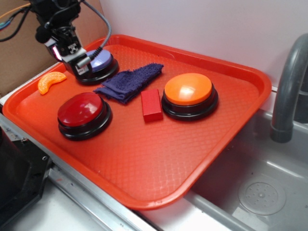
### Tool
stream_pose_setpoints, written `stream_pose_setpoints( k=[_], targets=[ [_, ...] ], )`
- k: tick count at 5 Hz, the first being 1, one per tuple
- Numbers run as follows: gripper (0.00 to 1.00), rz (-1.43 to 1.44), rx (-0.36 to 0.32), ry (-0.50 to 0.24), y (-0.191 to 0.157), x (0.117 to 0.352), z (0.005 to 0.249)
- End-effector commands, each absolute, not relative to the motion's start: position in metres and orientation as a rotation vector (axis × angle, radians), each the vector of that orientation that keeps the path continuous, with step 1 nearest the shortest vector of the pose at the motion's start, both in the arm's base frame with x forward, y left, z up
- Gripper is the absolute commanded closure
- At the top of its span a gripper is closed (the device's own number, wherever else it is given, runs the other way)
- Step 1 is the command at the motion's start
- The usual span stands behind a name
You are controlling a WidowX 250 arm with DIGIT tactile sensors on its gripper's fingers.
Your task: Push the red button.
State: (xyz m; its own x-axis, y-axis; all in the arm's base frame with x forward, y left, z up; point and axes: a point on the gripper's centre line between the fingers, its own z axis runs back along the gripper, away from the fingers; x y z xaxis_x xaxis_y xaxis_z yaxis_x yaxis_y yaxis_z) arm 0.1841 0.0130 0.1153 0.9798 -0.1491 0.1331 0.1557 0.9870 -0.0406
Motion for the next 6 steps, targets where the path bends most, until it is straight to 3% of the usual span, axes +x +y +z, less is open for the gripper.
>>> stream_pose_setpoints(
  k=[1,6],
  targets=[
    [0.0,-0.101,0.006,-0.192,0.017,0.186,0.15],
    [0.0,-0.086,-0.041,-0.229,0.021,0.181,0.183]
  ],
)
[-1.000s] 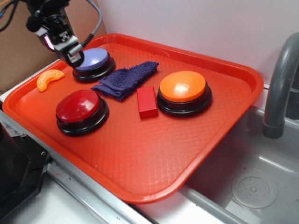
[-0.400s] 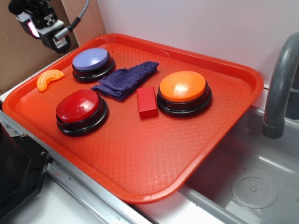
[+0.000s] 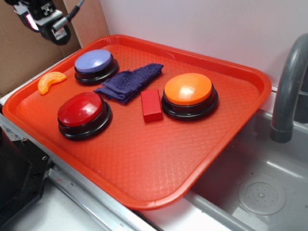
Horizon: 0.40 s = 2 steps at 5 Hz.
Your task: Push the red button.
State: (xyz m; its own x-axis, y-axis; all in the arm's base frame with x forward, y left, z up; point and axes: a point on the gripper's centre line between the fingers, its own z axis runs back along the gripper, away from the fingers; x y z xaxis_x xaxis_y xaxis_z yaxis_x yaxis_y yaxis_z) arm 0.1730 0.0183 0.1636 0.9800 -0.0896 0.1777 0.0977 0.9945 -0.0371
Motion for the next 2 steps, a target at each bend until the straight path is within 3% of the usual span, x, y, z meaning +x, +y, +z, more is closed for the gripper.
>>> stream_pose_setpoints(
  k=[1,2],
  targets=[
    [0.0,-0.085,-0.035,-0.232,0.0207,0.18,0.1883],
    [0.0,-0.086,-0.05,-0.251,0.0202,0.1769,0.1967]
  ],
)
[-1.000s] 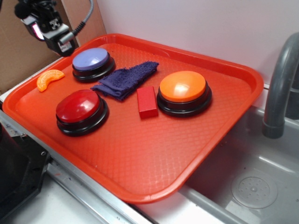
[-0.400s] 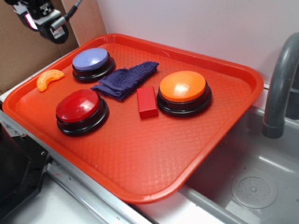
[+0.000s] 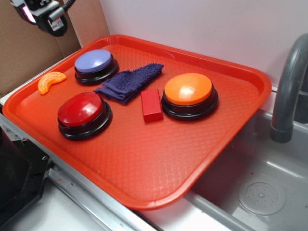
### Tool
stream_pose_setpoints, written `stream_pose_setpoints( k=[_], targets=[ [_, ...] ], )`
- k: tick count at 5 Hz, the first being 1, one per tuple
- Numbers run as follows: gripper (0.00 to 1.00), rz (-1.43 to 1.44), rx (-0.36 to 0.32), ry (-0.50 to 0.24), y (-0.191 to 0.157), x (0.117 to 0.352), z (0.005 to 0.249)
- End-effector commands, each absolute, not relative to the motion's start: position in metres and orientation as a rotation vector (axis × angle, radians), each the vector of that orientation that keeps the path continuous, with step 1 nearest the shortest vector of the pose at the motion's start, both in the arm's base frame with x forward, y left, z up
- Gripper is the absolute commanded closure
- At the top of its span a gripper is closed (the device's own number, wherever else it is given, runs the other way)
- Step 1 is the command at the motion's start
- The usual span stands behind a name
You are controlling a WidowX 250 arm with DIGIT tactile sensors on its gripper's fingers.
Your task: Push the red button.
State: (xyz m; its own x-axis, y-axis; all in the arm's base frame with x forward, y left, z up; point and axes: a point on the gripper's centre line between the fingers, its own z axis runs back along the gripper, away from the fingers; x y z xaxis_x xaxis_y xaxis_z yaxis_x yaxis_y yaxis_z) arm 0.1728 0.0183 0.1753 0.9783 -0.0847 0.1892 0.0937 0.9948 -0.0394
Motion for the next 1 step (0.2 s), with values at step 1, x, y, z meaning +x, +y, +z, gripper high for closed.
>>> stream_pose_setpoints(
  k=[1],
  targets=[
    [0.0,-0.087,-0.073,-0.255,0.0214,0.1728,0.2049]
  ],
)
